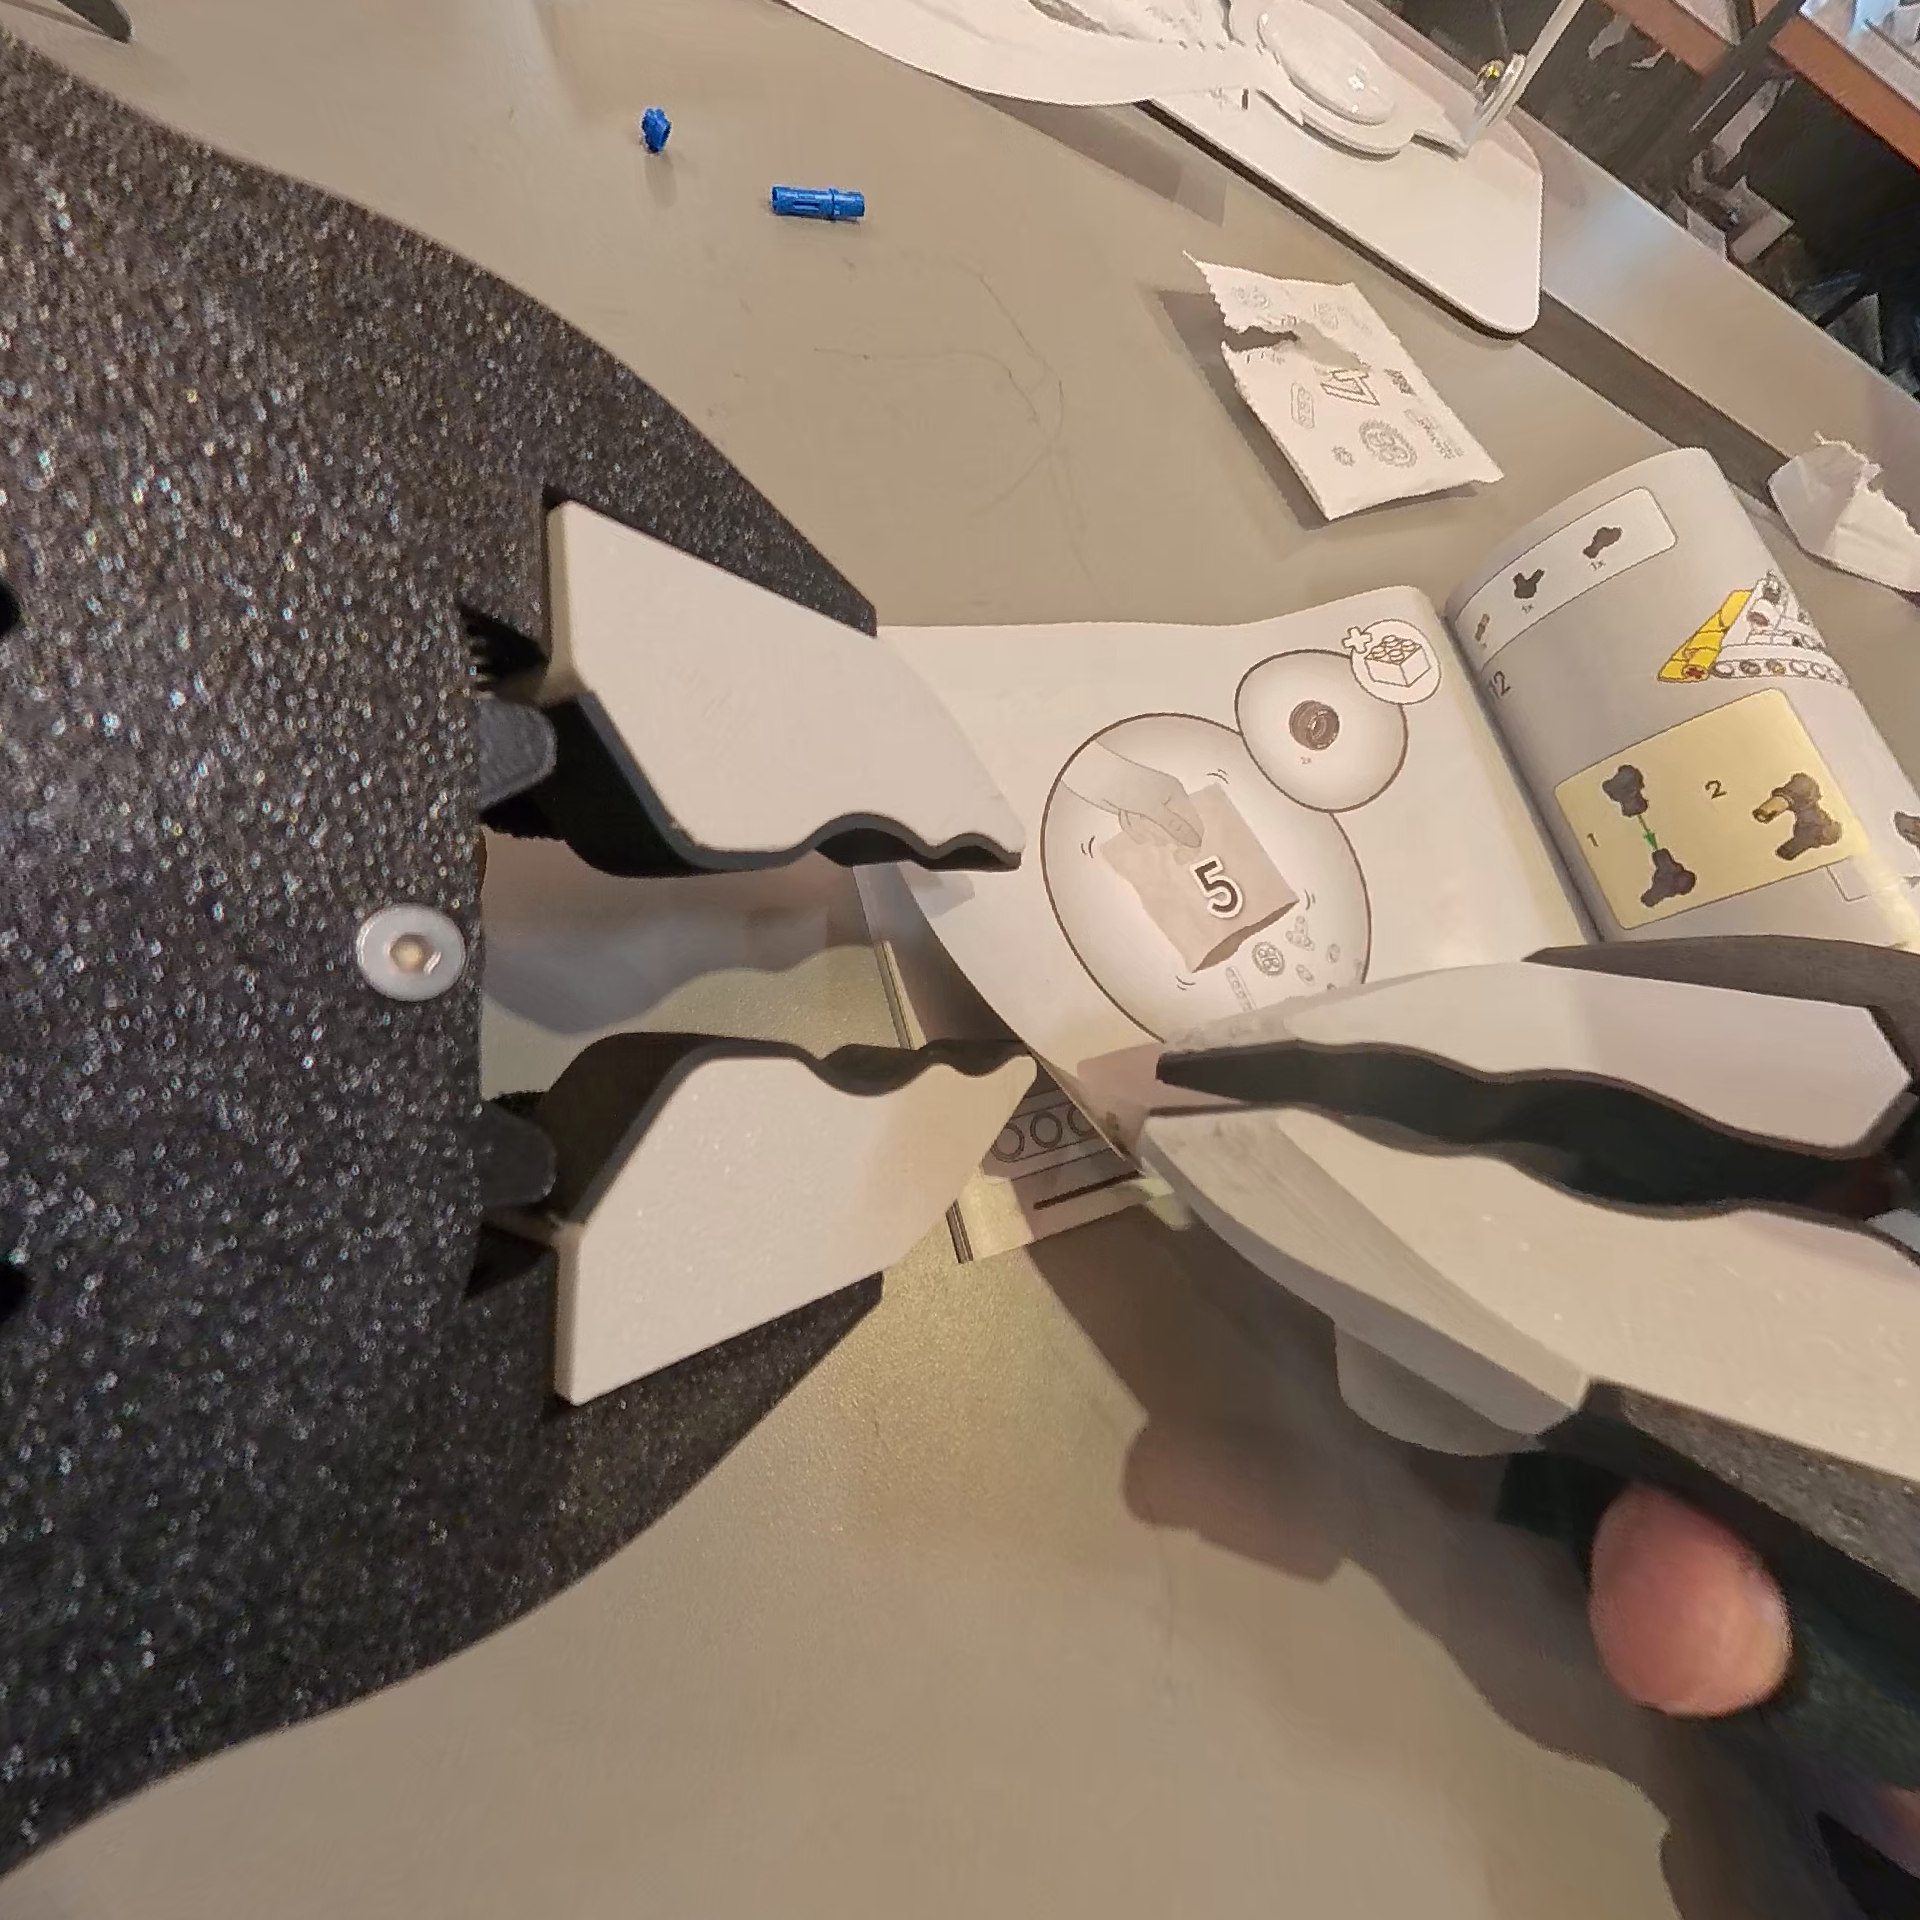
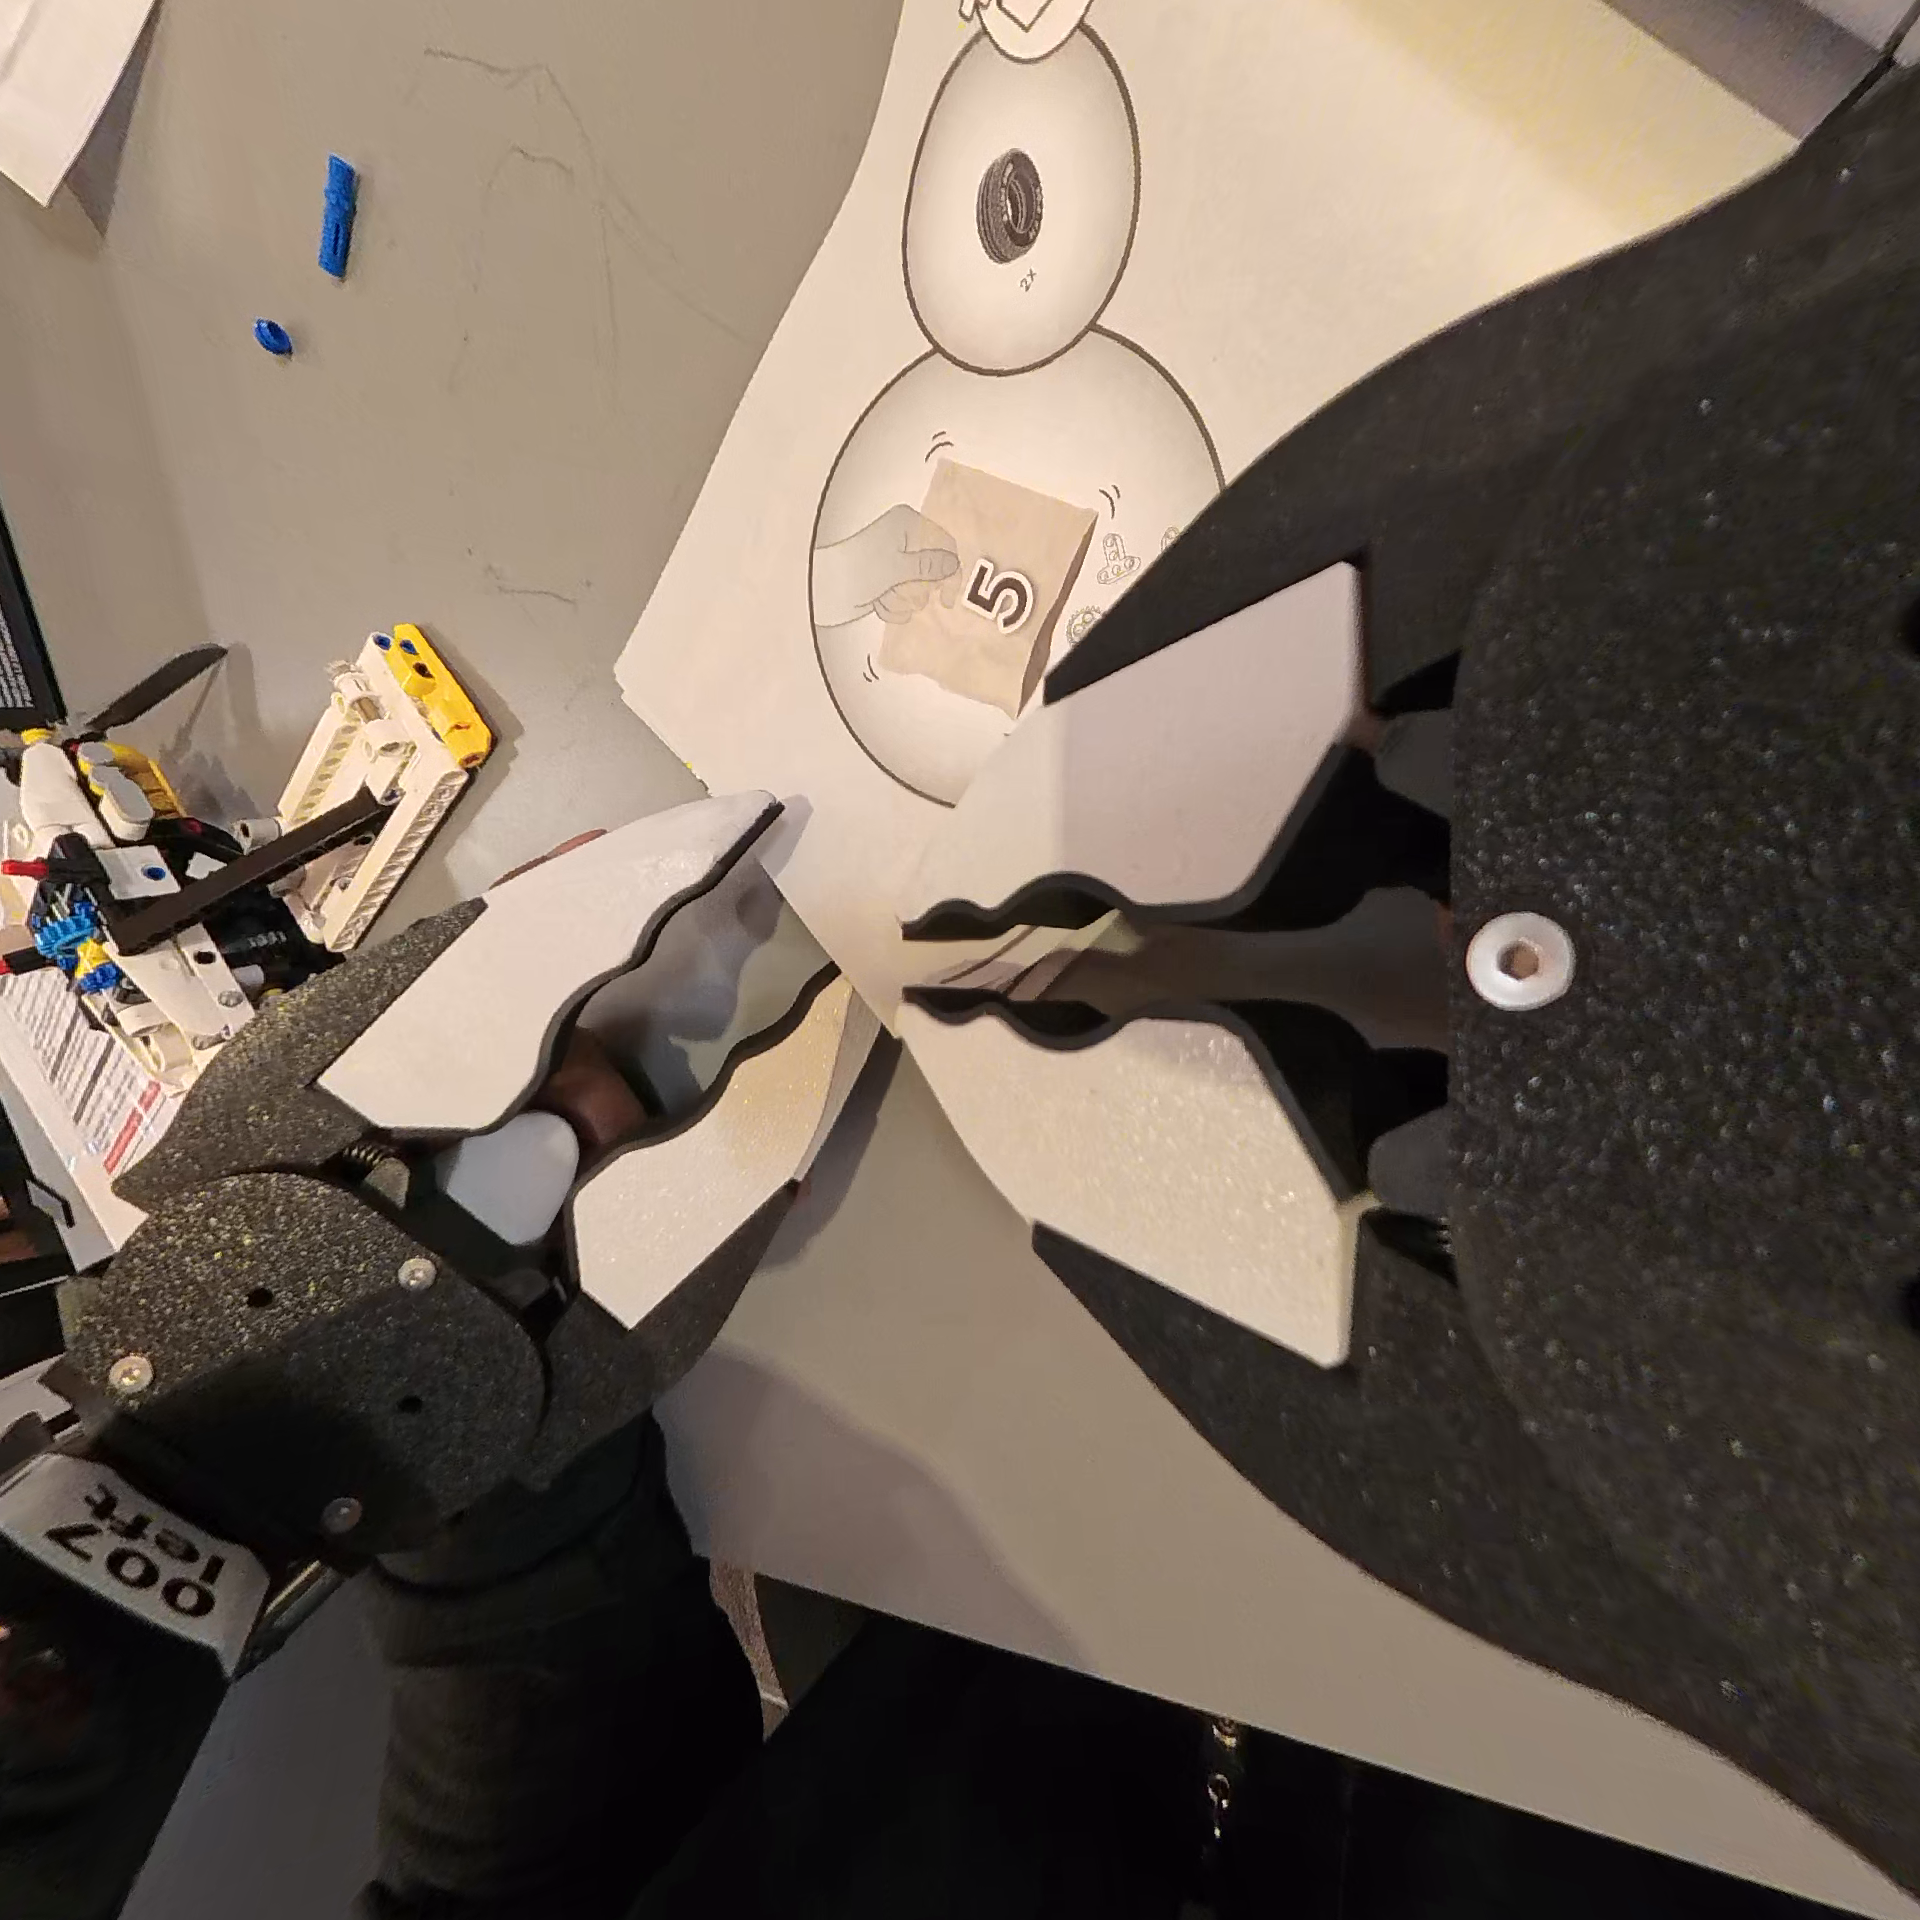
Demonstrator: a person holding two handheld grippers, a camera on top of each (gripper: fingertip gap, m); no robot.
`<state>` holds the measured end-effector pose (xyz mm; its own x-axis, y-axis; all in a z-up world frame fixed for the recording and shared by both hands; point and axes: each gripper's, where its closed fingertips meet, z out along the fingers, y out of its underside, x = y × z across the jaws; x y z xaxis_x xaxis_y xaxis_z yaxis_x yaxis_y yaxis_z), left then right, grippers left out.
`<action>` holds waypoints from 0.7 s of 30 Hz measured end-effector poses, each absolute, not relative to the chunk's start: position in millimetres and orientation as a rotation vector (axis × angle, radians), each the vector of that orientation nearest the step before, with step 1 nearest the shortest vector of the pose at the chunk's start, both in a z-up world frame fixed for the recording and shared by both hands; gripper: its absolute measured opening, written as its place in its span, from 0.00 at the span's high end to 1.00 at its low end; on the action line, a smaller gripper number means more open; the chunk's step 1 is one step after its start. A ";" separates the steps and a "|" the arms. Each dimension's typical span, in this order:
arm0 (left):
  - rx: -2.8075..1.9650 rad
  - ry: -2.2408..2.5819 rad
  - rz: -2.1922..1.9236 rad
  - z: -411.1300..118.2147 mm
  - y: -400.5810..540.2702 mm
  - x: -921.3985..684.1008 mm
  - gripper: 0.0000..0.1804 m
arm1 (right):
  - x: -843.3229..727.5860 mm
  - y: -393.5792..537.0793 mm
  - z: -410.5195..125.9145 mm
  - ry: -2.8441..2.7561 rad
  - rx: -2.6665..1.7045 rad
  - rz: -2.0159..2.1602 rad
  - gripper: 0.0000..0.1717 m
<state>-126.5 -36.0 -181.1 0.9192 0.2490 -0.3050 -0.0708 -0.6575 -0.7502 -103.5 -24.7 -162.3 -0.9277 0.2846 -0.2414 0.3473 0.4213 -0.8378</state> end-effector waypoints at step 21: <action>-2.239 -0.122 0.491 -180.9 -36.3 -125.9 0.83 | -103.5 -28.4 -176.6 2.844 0.528 -1.449 0.98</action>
